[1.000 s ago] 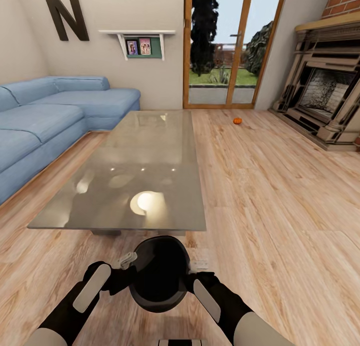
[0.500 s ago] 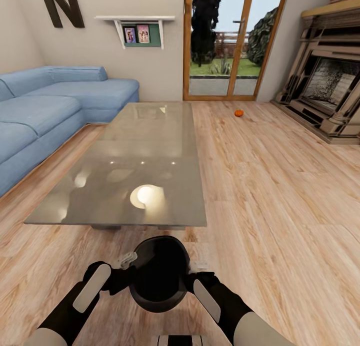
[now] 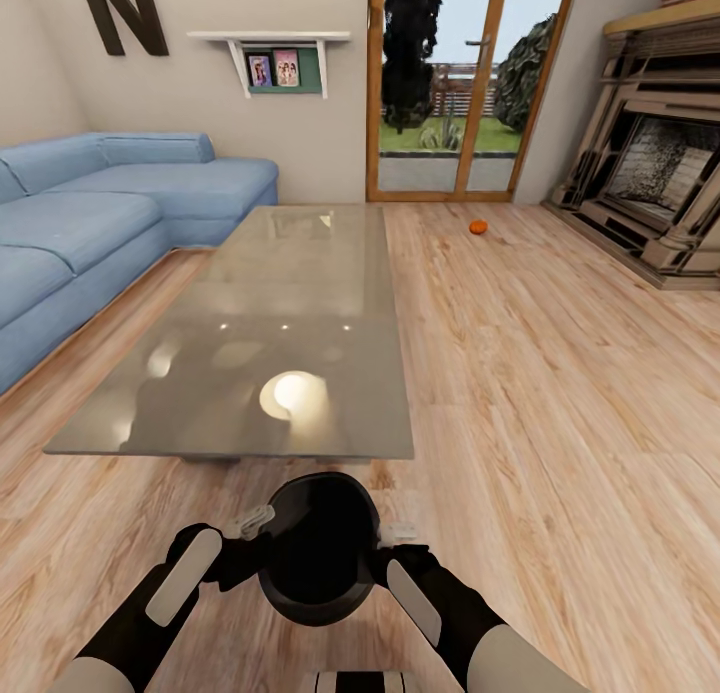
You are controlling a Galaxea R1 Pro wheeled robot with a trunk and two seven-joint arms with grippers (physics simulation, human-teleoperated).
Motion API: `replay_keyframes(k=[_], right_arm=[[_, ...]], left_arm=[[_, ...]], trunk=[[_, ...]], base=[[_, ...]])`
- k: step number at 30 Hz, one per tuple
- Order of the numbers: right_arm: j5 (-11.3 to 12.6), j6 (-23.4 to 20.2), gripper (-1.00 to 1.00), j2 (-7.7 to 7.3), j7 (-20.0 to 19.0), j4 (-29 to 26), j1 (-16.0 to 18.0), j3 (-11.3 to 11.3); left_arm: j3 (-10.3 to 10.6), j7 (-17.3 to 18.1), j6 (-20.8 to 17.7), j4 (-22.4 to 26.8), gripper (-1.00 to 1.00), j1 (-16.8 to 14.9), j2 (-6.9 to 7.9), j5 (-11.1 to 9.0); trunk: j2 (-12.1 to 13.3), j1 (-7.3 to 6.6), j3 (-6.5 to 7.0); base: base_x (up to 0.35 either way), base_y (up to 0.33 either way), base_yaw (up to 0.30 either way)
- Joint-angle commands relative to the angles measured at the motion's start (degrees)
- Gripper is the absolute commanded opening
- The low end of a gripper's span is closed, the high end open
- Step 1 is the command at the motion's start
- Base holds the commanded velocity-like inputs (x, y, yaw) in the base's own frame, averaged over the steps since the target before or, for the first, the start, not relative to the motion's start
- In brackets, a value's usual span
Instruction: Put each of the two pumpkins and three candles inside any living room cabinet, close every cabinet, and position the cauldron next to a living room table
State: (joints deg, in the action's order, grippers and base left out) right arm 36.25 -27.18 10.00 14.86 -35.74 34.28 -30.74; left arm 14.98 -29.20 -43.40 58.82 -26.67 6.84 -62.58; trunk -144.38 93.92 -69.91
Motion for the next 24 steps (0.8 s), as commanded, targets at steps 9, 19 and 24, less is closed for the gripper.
replay_keyframes(k=[9,19,24], right_arm=[[1.54,-0.06,-1.0,0.0,0.47,0.02,0.08,-0.2],[1.54,-0.07,-1.0,0.0,0.47,0.05,0.08,-0.2],[1.54,-0.07,-1.0,0.0,0.47,0.06,0.1,-0.2]], left_arm=[[2.11,-0.77,0.16,0.16,-1.0,-0.05,0.19,1.25],[2.15,-0.77,0.16,0.24,-1.0,-0.04,0.19,1.25],[2.12,-0.77,0.16,0.24,-1.0,-0.05,0.11,1.23]], trunk=[[-0.03,0.0,-0.04],[-0.03,0.0,-0.04],[-0.08,0.1,-0.93]], base=[[0.081,0.0,0.0],[0.011,0.0,0.0],[0.0,0.0,0.0]])
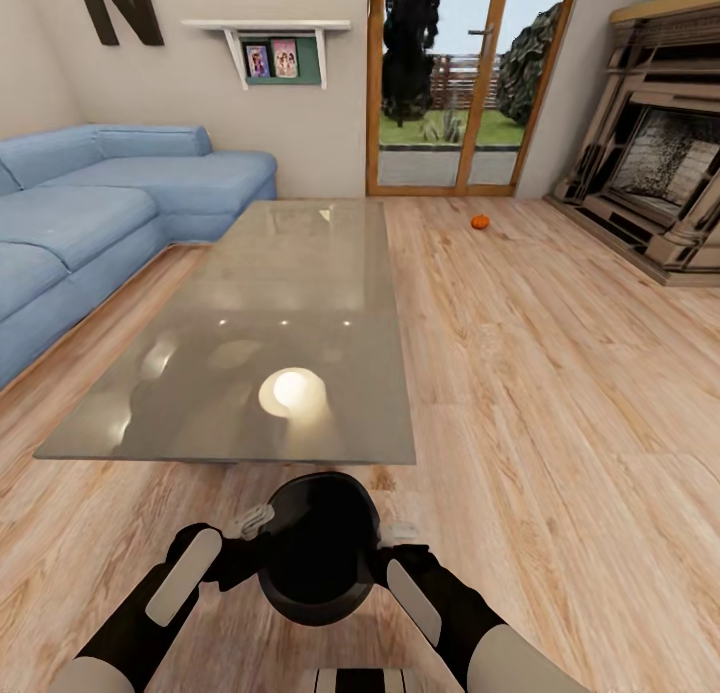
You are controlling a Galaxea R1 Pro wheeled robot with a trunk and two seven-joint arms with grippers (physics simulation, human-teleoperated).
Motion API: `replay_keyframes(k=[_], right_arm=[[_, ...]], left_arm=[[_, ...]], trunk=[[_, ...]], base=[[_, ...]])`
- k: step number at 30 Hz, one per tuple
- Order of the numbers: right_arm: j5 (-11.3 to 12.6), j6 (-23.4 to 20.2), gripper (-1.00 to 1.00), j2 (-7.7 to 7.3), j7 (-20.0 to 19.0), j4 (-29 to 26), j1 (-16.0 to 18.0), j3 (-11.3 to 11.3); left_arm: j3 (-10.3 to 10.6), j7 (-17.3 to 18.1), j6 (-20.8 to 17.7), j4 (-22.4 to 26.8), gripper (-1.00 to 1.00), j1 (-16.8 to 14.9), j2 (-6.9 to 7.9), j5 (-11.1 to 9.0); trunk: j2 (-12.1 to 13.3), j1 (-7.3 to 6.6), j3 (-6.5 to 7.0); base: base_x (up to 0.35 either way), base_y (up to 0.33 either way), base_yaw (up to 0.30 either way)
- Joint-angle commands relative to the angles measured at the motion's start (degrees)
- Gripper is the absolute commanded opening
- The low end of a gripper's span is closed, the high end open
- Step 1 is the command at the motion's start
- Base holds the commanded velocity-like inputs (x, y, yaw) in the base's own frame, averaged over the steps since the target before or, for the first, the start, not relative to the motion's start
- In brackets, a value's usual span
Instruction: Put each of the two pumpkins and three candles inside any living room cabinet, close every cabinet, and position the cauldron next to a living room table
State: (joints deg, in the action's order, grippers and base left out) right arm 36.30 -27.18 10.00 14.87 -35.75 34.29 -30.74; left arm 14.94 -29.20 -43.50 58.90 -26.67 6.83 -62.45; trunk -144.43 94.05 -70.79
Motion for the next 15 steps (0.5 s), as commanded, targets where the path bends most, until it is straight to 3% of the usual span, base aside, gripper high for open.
replay_keyframes(k=[1,12,13,15], right_arm=[[1.5,-0.07,-1.0,0.0,0.48,0.06,0.08,-0.2],[1.5,-0.07,-1.0,0.0,0.45,0.06,0.07,-0.2],[1.48,-0.07,1.0,0.0,0.47,0.06,0.07,-0.2],[1.49,-0.07,1.0,0.0,0.5,0.06,0.09,-0.2]], left_arm=[[2.13,-0.78,0.26,0.16,-1.0,-0.05,0.12,1.11],[2.11,-0.78,0.26,0.16,-1.0,-0.05,0.19,1.11],[2.11,-0.78,0.26,0.16,-1.0,-0.05,0.2,1.11],[2.11,-0.78,0.26,0.16,-1.0,-0.03,0.2,1.11]], trunk=[[-0.03,-0.02,-0.04],[-0.03,-0.02,-0.04],[-0.03,-0.02,-0.04],[-0.03,-0.02,-0.04]], base=[[0.0,0.0,0.0],[0.0,0.0,0.0],[0.0,0.0,0.0],[0.0,0.0,0.0]])
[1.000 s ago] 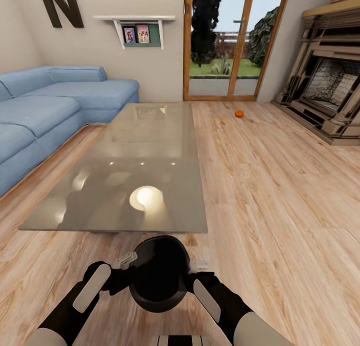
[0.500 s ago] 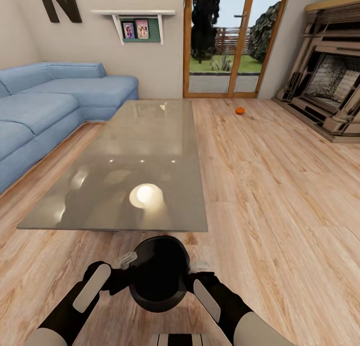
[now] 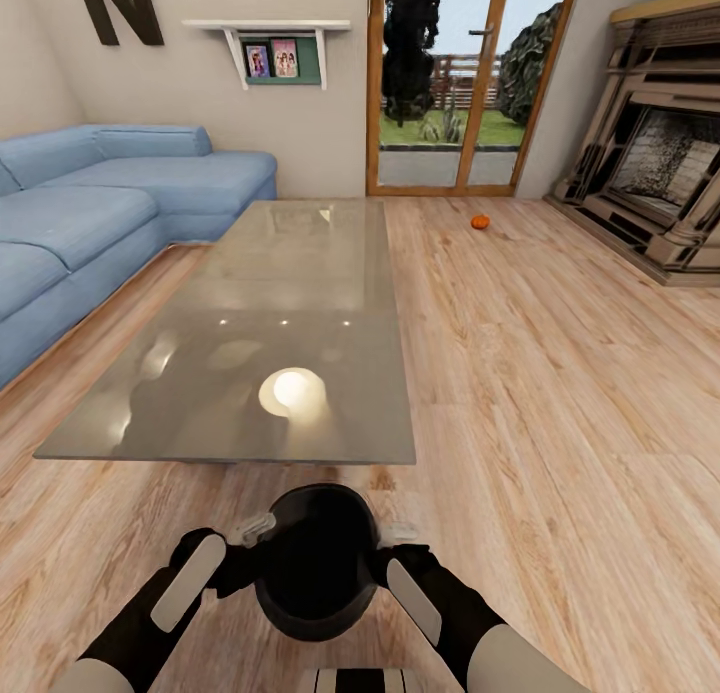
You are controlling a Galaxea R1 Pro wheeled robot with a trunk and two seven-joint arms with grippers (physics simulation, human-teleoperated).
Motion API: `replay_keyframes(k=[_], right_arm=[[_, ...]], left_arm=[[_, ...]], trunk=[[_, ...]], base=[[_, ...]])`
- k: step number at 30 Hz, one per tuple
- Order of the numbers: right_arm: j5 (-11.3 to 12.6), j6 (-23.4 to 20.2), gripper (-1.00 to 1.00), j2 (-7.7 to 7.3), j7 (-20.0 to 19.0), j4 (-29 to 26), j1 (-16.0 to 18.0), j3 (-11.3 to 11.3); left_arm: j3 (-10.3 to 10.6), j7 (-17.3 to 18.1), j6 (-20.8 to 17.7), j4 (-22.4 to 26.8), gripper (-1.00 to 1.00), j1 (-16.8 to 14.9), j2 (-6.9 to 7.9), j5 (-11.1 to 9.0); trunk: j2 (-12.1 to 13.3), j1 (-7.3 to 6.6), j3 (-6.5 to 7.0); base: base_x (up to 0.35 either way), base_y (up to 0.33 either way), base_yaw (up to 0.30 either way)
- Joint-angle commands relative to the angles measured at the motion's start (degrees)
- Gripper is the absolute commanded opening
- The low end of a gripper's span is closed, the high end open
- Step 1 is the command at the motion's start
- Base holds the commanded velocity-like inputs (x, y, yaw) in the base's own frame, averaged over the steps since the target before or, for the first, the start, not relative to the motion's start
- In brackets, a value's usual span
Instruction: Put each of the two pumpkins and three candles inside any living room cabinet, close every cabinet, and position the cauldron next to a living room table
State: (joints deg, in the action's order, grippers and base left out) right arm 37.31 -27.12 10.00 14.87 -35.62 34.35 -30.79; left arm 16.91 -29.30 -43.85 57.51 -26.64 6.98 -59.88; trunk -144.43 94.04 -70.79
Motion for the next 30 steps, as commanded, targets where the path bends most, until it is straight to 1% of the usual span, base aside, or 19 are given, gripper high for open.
replay_keyframes(k=[1,2,17,30], right_arm=[[0.48,-0.12,1.0,0.0,0.51,-0.07,0.03,-0.15],[0.48,-0.12,1.0,0.0,0.49,-0.07,0.02,-0.15],[0.48,-0.15,1.0,0.0,0.44,-0.07,0.01,-0.15],[0.48,-0.21,1.0,0.0,0.45,-0.07,0.02,-0.14]], left_arm=[[0.14,-0.67,0.61,1.56,-1.0,-0.07,0.05,-1.47],[0.14,-0.67,0.61,1.56,1.0,-0.07,0.06,-1.47],[0.12,-0.67,0.61,1.59,1.0,-0.08,0.14,-1.47],[-0.44,-0.73,0.53,1.64,1.0,-0.08,0.15,-1.47]], trunk=[[-0.03,-0.02,-0.04],[-0.03,-0.02,-0.04],[-0.03,-0.02,-0.04],[0.15,-0.35,2.84]], base=[[0.0,0.0,0.0],[0.0,0.0,0.0],[0.0,0.0,0.0],[0.0,0.0,0.0]])
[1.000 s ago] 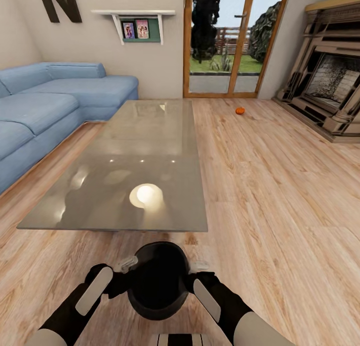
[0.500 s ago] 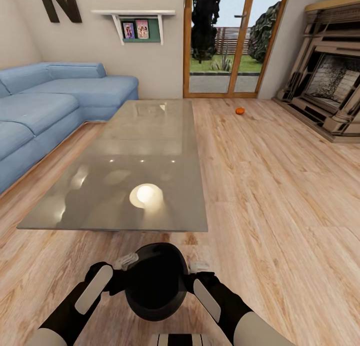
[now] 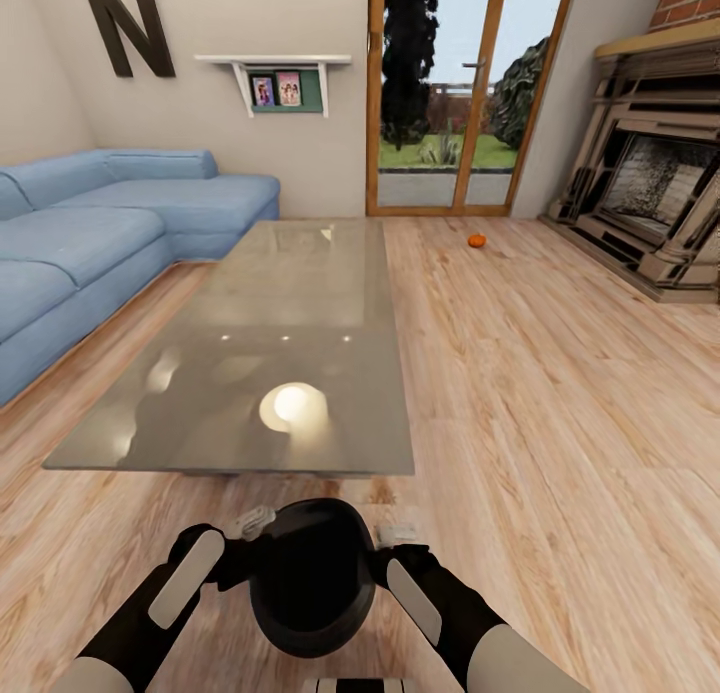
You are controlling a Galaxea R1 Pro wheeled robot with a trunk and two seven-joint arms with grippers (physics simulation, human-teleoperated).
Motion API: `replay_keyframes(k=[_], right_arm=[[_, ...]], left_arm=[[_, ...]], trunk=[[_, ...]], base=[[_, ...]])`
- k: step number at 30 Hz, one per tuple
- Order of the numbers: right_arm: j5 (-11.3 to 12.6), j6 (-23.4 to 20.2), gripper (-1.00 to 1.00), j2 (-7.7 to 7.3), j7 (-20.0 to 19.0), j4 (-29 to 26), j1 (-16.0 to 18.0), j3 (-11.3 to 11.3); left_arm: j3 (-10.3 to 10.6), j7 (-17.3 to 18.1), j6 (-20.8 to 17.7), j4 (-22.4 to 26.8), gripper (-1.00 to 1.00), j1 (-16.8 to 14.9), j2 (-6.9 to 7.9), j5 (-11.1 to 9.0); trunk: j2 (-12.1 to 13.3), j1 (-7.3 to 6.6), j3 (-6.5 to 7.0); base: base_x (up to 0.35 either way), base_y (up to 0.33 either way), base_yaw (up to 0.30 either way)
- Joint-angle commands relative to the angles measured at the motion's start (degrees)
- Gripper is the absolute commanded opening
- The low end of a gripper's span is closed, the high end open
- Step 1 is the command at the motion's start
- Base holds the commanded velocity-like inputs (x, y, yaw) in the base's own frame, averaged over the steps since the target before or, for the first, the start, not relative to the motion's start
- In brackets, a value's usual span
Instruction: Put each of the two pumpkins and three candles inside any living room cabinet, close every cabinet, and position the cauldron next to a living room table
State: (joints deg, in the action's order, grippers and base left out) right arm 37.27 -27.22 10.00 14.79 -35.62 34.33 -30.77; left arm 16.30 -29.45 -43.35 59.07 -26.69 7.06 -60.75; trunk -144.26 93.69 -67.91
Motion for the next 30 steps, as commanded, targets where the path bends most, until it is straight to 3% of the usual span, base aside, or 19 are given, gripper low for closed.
replay_keyframes(k=[1,19,30], right_arm=[[0.52,-0.11,1.0,0.0,0.52,-0.06,0.04,-0.14],[0.61,-0.11,1.0,0.0,0.12,0.12,0.03,-0.14],[0.61,-0.11,1.0,0.0,-0.29,0.38,0.03,-0.16]], left_arm=[[0.16,-0.59,0.03,0.08,1.0,-0.03,0.06,-0.6],[0.07,-0.74,0.02,-0.26,1.0,-0.06,-0.38,-0.74],[0.05,-0.69,0.02,-0.41,1.0,-0.07,-0.44,-0.97]], trunk=[[0.0,-0.03,0.18],[0.24,-0.5,4.17],[0.38,-0.78,6.6]], base=[[0.0,0.0,0.0],[-0.001,0.0,0.0],[-0.129,0.0,0.0]])
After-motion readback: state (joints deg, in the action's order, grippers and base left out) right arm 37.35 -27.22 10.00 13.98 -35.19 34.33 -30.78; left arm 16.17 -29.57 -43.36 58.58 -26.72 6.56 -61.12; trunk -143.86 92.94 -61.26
